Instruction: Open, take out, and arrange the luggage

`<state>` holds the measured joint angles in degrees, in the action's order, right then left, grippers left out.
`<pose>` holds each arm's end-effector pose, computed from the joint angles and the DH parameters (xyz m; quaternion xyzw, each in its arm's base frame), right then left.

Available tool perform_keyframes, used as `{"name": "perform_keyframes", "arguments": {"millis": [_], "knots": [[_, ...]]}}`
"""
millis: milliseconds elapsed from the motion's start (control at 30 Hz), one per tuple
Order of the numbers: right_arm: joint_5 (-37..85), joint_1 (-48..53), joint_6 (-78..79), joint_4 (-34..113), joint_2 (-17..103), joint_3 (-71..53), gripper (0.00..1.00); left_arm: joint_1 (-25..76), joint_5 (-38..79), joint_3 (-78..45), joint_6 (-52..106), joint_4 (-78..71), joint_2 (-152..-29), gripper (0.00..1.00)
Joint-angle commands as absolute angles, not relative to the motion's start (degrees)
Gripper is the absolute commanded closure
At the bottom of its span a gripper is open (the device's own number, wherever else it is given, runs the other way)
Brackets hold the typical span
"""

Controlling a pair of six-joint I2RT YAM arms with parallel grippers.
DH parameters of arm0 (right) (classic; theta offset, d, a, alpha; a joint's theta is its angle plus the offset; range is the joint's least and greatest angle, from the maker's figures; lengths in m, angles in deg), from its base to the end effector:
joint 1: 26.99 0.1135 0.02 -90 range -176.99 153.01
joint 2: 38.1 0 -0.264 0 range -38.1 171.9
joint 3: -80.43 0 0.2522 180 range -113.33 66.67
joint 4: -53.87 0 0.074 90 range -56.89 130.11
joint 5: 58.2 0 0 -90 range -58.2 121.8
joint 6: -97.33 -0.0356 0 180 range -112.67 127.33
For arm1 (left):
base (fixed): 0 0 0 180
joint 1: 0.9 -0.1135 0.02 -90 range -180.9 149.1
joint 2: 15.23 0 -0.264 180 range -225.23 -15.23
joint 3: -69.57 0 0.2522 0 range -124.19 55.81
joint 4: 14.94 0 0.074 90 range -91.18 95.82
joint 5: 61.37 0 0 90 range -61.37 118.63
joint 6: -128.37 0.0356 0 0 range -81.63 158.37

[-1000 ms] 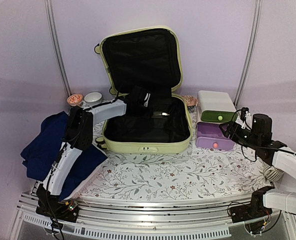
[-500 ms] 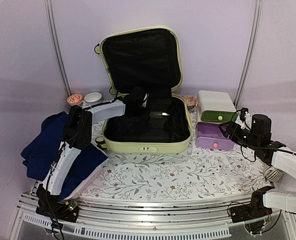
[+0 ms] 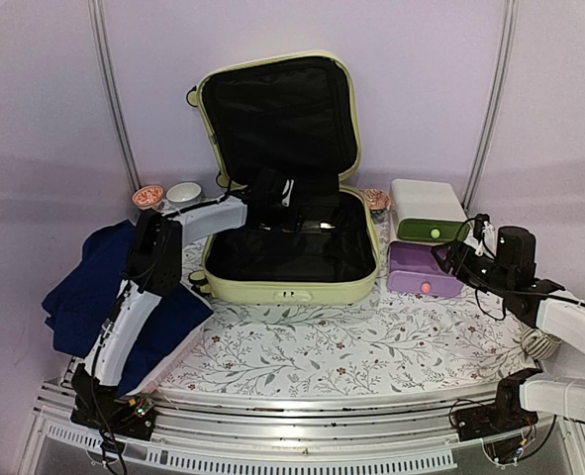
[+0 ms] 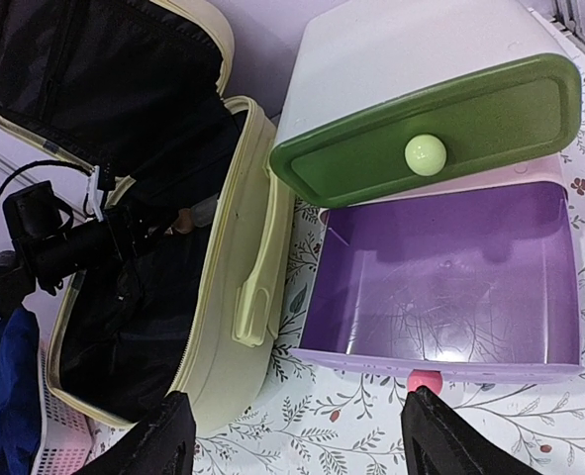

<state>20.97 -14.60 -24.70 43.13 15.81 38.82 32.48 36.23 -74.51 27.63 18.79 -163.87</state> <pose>0.2048 0.0518 0.2305 0.0903 0.8271 0.2805 0.4787 0.4891 -0.3166 0.1631 0.1479 0.8861 -0.1082 0.4257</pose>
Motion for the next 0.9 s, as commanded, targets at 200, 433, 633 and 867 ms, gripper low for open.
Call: {"name": "perform_keyframes", "arguments": {"millis": [200, 433, 633, 867], "knots": [[20.9, -14.2, -24.1, 44.5, 17.5, 38.2, 0.26, 29.3, 29.1, -75.5, 24.2, 19.2, -167.9, 0.66], [20.0, -14.3, -24.3, 45.3, 18.8, 37.7, 0.26, 29.5, 29.3, -70.7, 26.3, 19.5, -159.9, 1.0], [17.0, -14.2, -22.6, 45.5, 19.3, 36.3, 0.26, 31.7, 29.2, -55.2, 28.8, 12.2, -145.0, 1.0], [6.6, -12.6, -16.0, 45.5, 22.7, 30.0, 0.27, 33.5, 12.1, -47.1, 25.2, 10.5, -134.7, 1.0]]}}
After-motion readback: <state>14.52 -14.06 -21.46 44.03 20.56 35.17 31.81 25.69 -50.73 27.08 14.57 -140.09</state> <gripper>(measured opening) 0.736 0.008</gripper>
